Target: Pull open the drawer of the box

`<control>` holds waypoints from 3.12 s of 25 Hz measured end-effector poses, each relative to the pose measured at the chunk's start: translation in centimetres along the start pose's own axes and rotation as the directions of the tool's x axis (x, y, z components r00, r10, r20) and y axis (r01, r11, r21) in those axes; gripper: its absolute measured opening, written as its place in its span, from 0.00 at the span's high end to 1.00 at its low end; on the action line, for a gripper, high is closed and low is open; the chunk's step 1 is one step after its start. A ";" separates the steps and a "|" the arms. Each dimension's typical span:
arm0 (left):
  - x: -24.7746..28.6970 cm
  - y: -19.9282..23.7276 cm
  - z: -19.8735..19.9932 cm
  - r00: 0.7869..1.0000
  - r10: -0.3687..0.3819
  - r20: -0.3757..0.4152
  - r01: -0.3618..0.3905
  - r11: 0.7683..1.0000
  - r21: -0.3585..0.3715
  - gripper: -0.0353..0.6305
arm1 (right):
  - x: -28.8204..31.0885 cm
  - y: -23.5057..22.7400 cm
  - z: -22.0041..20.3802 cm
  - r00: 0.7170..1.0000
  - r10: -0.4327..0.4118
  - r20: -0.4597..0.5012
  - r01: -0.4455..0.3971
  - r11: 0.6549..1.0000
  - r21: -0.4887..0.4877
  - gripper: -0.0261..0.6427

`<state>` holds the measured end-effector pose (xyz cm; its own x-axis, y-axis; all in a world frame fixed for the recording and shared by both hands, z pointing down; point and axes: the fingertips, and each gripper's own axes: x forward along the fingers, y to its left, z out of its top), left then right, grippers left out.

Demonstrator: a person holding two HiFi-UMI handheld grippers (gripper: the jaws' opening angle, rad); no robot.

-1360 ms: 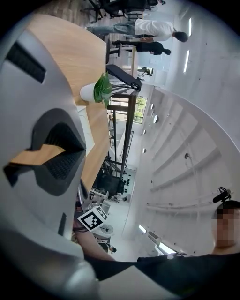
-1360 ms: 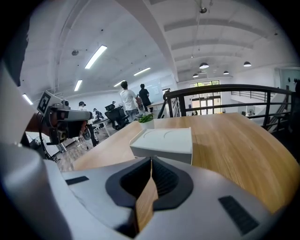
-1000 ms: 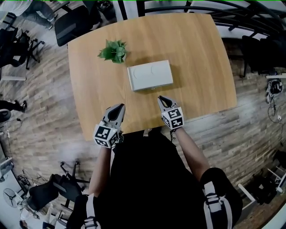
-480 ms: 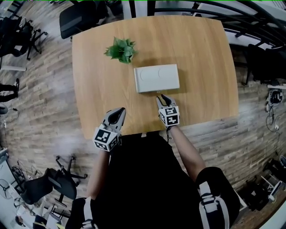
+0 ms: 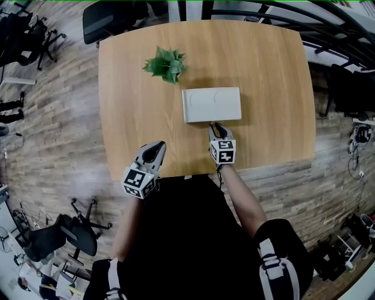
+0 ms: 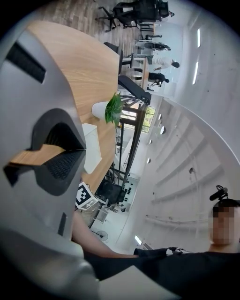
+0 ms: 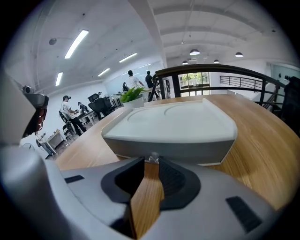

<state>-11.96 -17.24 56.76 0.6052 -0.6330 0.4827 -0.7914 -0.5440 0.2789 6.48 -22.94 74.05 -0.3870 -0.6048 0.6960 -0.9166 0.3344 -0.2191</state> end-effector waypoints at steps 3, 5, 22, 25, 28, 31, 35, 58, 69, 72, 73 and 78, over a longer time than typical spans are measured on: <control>0.1 -0.1 -0.2 1.000 -0.007 -0.003 0.007 1.000 -0.003 0.91 | 0.1 0.1 0.0 1.000 -0.010 -0.002 0.010 1.000 -0.012 0.80; 0.1 -0.2 -0.2 1.000 -0.009 -0.004 0.009 1.000 -0.007 0.91 | 0.2 0.0 0.0 1.000 -0.025 -0.004 0.025 1.000 -0.016 0.80; 0.2 -0.5 -0.6 1.000 -0.014 -0.008 0.014 1.000 -0.011 0.91 | 1.5 -0.3 -0.4 0.998 -0.051 -0.042 0.053 0.998 0.034 0.83; 0.2 -0.6 -0.5 1.000 -0.015 -0.009 0.015 1.000 -0.012 0.91 | 1.5 -0.3 -0.4 0.997 -0.059 -0.042 0.060 0.998 0.029 0.84; 0.3 -0.9 -0.5 1.000 -0.022 -0.011 0.021 1.000 -0.004 0.91 | 1.4 -0.4 -0.4 0.997 -0.063 -0.047 0.064 0.998 0.016 0.84; 0.1 -1.1 -0.6 1.000 -0.026 -0.010 0.026 1.000 0.003 0.91 | 1.2 -0.3 -0.3 0.997 -0.061 -0.054 0.061 0.998 0.005 0.84; 0.2 -1.5 -0.5 0.999 -0.031 -0.007 0.031 0.999 0.008 0.91 | 1.1 -0.2 -0.3 0.998 -0.043 -0.050 0.044 0.999 0.008 0.84; 0.2 -4.3 -0.9 0.998 -0.065 -0.002 0.065 0.998 0.025 0.91 | -1.5 0.8 -3.4 0.997 -0.013 -0.076 0.013 1.000 0.003 0.84; 0.0 -5.6 -1.0 0.997 -0.080 0.002 0.080 0.996 0.046 0.91 | -2.4 1.3 -4.6 0.996 -0.001 -0.084 0.002 1.000 0.007 0.84; -0.1 -6.1 -1.2 0.996 -0.084 -0.008 0.084 0.995 0.047 0.91 | -2.8 1.4 -4.9 0.996 0.000 -0.089 -0.001 1.000 -0.013 0.84; -0.1 -6.2 -1.3 0.996 -0.084 -0.010 0.085 0.995 0.048 0.91 | -2.9 1.4 -5.1 0.996 0.001 -0.090 -0.003 1.000 -0.022 0.84; -0.1 -6.7 -1.1 0.996 -0.087 0.003 0.086 0.995 0.048 0.91 | -3.6 1.4 -5.8 0.996 0.005 -0.092 -0.008 1.000 -0.030 0.84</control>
<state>-6.85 -12.92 55.78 0.6718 -0.5853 0.4539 -0.7311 -0.6226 0.2791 7.21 -16.04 75.20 -0.3808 -0.5337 0.7550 -0.9101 0.3605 -0.2042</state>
